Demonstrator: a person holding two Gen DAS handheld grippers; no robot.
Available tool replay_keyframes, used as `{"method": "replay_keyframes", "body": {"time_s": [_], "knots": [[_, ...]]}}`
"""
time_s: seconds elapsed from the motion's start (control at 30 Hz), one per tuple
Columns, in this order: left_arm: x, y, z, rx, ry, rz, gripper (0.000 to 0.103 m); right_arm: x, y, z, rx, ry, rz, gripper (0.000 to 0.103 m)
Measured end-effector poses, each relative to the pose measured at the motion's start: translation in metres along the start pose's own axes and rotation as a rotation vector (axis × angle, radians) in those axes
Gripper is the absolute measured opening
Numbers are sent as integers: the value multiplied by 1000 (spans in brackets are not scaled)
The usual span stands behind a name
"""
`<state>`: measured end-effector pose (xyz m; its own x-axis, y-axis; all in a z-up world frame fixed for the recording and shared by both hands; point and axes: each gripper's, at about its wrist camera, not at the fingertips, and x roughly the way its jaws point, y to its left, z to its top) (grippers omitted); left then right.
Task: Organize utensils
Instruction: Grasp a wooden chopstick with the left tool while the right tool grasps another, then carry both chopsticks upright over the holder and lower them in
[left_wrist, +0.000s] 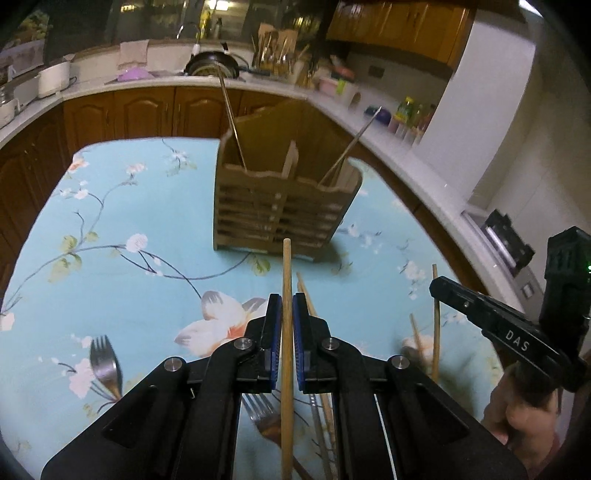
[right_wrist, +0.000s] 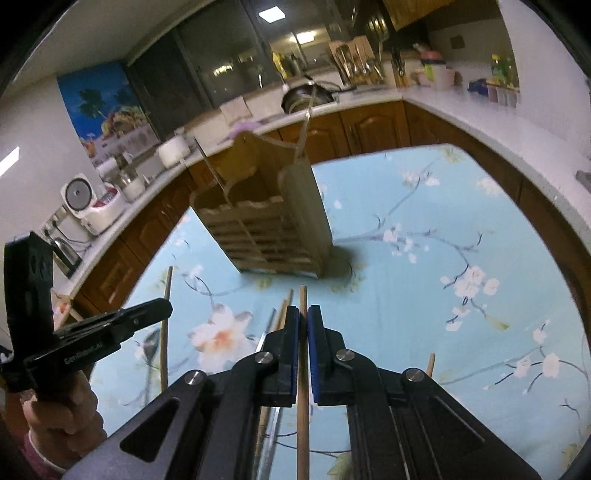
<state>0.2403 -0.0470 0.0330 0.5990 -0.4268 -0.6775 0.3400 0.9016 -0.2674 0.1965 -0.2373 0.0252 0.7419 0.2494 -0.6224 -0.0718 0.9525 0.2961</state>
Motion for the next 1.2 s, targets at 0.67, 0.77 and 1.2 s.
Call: {"method": "replay_keyframes", "body": {"time_s": [0.67,0.77,1.2], "knots": [[-82,2,16,-7,-171,-16,5,-64,26,32,-25,-189,42,5],[-87,2,18,-8,-185,-16,5,-67,29,34,-29,-202,43,5],[-95,4,32,-8,-235,-9,5,-74,26,51,-28,-265,36,5]]}}
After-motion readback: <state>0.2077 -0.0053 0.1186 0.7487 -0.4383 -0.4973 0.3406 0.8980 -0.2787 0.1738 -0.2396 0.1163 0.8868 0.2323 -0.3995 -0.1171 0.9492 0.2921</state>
